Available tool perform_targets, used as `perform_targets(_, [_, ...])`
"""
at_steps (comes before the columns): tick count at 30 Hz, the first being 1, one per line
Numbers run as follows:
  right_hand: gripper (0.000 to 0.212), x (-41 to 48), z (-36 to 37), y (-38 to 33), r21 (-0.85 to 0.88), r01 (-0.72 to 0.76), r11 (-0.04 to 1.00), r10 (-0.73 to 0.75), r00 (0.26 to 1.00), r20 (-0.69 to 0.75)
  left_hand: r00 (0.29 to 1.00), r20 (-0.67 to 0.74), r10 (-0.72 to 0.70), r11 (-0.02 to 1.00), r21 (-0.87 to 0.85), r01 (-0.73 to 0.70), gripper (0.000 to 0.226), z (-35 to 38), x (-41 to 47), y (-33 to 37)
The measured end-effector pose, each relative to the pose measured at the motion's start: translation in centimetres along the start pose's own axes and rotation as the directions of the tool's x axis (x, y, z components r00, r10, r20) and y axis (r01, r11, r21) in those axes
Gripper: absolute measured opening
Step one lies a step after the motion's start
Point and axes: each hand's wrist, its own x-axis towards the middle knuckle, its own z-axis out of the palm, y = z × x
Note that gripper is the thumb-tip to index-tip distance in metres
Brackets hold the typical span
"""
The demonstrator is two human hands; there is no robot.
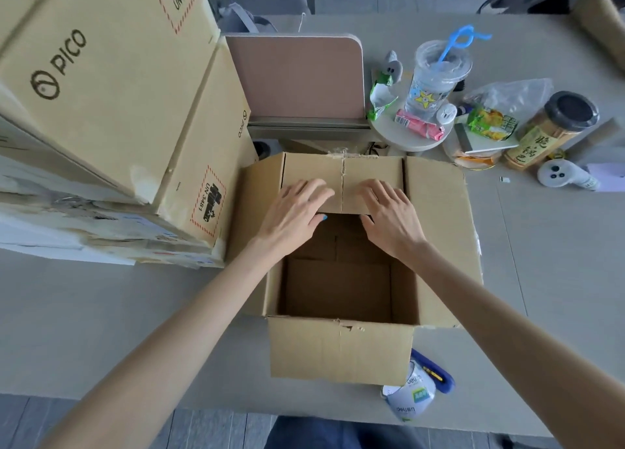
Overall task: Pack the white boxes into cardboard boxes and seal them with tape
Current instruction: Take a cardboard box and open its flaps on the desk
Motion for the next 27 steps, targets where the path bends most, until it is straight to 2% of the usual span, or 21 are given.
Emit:
perform_targets(3, [0.018,0.0,-0.6,1.0,0.034,0.094,0.995,-0.087,0.983,-0.161,0.995,-0.059,0.082,0.996,-0.04,-0.084,0.025,-1.0,0.7,-1.1])
perform_targets(6, [0.018,1.8,-2.0,2.0,0.029,0.153,0.988,-0.135,0.935,-0.327,0.972,-0.19,0.136,0.987,-0.054,-0.149,0.014,-2.9,2.7,-2.5])
perform_targets(9, [0.02,5.3,-3.6,2.2,-0.021,0.103,0.994,-0.101,0.887,-0.45,0.927,-0.357,0.115,0.992,-0.008,-0.126,0.013,-4.7,6.0,-3.7])
perform_targets(11, [0.018,7.9,-4.0,2.5,-0.059,0.028,0.998,-0.052,0.879,-0.473,0.893,-0.441,0.087,0.996,0.01,-0.092,0.019,-5.1,8.4,-4.2])
perform_targets(12, [0.024,9.1,-3.9,2.8,-0.078,-0.026,0.997,-0.013,0.89,-0.455,0.887,-0.457,0.065,0.998,0.014,-0.065,0.025,-5.1,9.5,-4.6])
perform_targets(14, [0.05,10.8,-3.3,3.3,-0.108,-0.134,0.985,0.09,0.936,-0.341,0.917,-0.399,-0.004,0.997,0.072,0.036,0.04,-4.3,10.9,-5.5])
perform_targets(16, [0.074,11.2,-2.5,3.4,-0.112,-0.206,0.972,0.178,0.958,-0.223,0.956,-0.27,-0.116,0.98,0.128,0.155,0.06,-3.0,11.2,-6.3])
perform_targets(18, [0.088,10.8,-1.5,3.6,-0.081,-0.239,0.968,0.227,0.965,-0.133,0.965,-0.136,-0.225,0.967,0.087,0.238,0.079,-1.4,10.3,-6.8])
perform_targets(23, [0.094,7.9,1.3,4.2,0.054,-0.263,0.963,0.261,0.964,0.043,0.932,0.139,-0.334,0.932,-0.103,0.349,0.097,2.0,6.6,-7.0])
perform_targets(27, [0.089,6.3,1.8,3.9,0.09,-0.223,0.971,0.219,0.975,0.047,0.923,0.144,-0.358,0.922,-0.101,0.373,0.102,2.5,5.2,-6.1])
